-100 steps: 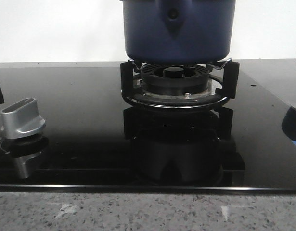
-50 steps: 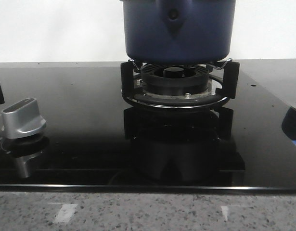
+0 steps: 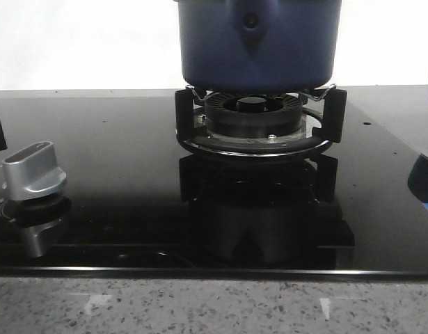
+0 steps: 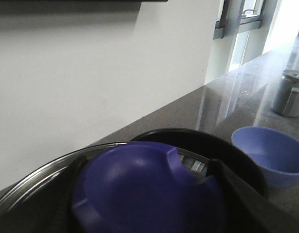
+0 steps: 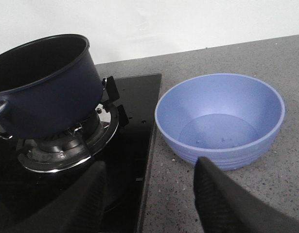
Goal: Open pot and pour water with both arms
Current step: 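Lower the right gripper onto the light blue bowl rim and grasp it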
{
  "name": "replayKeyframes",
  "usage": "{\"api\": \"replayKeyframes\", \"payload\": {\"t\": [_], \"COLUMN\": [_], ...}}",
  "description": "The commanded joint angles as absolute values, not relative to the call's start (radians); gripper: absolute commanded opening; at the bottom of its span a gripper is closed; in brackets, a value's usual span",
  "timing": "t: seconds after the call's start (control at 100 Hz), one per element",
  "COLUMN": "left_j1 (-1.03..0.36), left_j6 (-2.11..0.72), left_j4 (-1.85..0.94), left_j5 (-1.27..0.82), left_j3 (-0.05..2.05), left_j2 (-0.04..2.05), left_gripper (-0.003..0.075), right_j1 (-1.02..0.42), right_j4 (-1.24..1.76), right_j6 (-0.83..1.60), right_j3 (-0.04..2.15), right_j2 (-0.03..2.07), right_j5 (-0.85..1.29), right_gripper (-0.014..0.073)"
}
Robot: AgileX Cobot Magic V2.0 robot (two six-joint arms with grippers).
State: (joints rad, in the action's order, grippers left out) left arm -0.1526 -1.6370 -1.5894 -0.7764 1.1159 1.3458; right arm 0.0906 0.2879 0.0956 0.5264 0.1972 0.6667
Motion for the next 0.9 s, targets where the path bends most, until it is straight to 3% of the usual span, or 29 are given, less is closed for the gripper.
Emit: {"api": "replayKeyframes", "payload": {"t": [0.0, 0.26, 0.41, 0.77, 0.89], "left_j1": [-0.135, -0.121, -0.121, -0.121, -0.123], "left_j6": [-1.675, -1.728, -1.734, -1.753, -1.753], "left_j4": [-1.702, -1.754, -1.784, -1.8, -1.8], "left_j5": [-0.774, -0.765, -0.765, -0.765, -0.769], "left_j3": [1.073, 0.964, 0.964, 0.964, 0.964], "left_j2": [1.257, 1.2, 1.2, 1.2, 1.2], "left_gripper": [0.0202, 0.0204, 0.0256, 0.0265, 0.0265], "right_j1": [0.092, 0.092, 0.092, 0.095, 0.134], "right_j4": [0.307, 0.307, 0.283, -0.164, -0.185], "right_j6": [0.102, 0.051, -0.013, -0.314, -0.335], "right_j3": [0.574, 0.779, 0.933, 1.169, 1.197], "right_j2": [0.234, 0.43, 0.58, 0.894, 0.985], "right_j5": [0.604, 0.629, 0.705, 0.902, 0.974], "right_gripper": [0.0363, 0.0363, 0.0363, 0.0363, 0.0363]}}
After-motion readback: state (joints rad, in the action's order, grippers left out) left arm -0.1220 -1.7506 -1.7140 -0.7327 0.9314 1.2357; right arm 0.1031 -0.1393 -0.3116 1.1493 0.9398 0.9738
